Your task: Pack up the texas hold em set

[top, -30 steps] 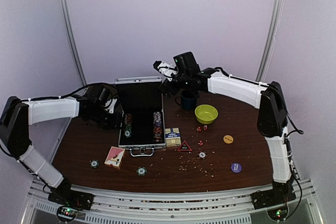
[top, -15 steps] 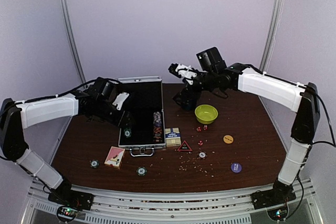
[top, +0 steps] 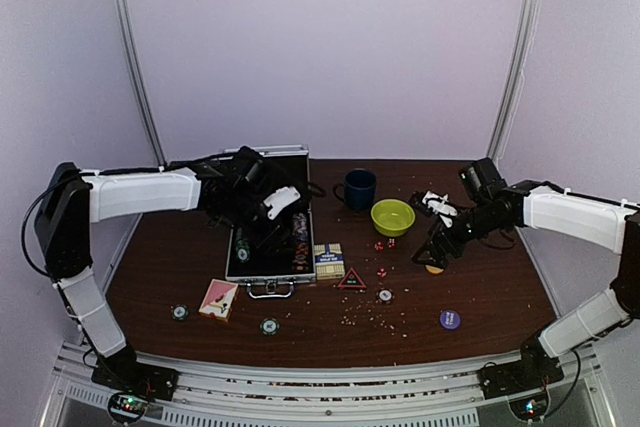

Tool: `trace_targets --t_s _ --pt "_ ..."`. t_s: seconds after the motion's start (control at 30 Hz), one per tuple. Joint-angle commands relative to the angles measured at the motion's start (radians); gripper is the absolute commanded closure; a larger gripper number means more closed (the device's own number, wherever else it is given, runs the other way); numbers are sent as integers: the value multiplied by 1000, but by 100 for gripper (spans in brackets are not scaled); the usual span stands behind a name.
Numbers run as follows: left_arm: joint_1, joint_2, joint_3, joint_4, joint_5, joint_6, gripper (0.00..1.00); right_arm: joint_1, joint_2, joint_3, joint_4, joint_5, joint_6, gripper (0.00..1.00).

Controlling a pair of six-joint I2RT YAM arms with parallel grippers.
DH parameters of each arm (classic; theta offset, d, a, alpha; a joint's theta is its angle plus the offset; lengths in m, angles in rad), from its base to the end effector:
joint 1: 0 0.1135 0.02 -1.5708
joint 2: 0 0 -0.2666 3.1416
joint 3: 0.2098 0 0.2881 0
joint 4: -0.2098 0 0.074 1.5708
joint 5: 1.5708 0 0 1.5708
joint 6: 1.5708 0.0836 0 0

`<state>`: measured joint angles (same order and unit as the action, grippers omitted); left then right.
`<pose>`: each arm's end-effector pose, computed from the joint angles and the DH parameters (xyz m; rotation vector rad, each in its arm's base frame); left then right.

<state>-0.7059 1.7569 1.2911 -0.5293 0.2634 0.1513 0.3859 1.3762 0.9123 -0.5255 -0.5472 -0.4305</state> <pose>0.3148 -0.2970 0.1728 1.1763 2.3284 -0.5434 0.2867 0.1634 0.1811 -1.1713 2.1857 0.6768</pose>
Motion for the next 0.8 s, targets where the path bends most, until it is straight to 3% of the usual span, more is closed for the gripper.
trace_targets --t_s 0.0,0.77 --pt "-69 40 44 -37 -39 118 32 -44 -16 -37 115 -49 12 1" --pt "-110 225 165 -92 -269 115 43 -58 -14 -75 165 -68 32 2"
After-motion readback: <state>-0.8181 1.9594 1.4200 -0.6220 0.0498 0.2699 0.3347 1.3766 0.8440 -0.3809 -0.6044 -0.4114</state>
